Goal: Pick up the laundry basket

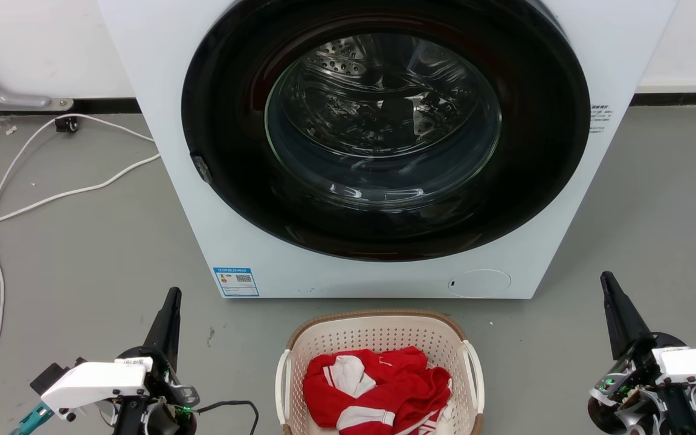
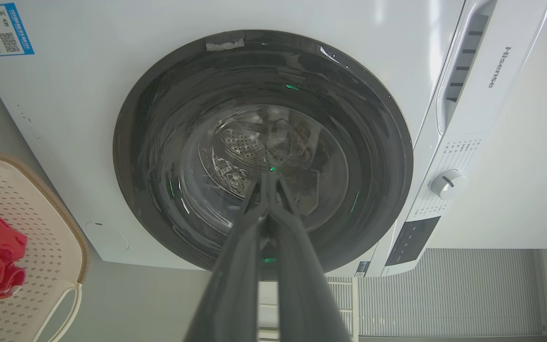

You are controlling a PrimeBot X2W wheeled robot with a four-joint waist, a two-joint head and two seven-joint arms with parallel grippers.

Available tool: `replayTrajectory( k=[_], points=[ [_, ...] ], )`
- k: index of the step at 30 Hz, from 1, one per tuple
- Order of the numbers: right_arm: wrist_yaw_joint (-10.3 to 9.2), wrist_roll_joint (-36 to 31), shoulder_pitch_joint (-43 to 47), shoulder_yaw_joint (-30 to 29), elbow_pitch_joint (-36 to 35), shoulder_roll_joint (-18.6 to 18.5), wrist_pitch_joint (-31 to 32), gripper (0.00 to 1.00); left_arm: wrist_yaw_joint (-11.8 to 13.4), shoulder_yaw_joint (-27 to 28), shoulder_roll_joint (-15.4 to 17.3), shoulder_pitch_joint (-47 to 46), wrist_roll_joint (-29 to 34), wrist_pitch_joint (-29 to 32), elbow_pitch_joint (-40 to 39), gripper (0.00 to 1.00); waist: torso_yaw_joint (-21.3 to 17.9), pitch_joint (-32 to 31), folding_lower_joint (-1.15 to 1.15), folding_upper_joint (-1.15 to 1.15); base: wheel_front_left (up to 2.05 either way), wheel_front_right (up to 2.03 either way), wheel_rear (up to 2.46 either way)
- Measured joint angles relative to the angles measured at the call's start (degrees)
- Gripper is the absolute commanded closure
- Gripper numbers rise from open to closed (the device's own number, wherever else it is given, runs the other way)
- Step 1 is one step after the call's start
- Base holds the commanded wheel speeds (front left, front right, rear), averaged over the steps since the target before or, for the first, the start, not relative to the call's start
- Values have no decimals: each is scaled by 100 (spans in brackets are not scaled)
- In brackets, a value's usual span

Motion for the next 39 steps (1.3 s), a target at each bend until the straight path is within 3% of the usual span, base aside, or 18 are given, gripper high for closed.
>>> replayTrajectory(
  k=[25,26,39],
  points=[
    [0,-15,-1,-10,1,7,5,100,0,10,-9,-1,8,18,0,100,0,0,0,0,0,0,0],
    [0,-15,-1,-10,1,7,5,0,0,11,-9,-1,8,18,0,0,0,0,0,0,0,0,0],
    [0,-179,257,145,-85,23,-281,0,5,-310,-36,163,89,-264,-65,0,2,3,0,0,0,0,0]
  ],
)
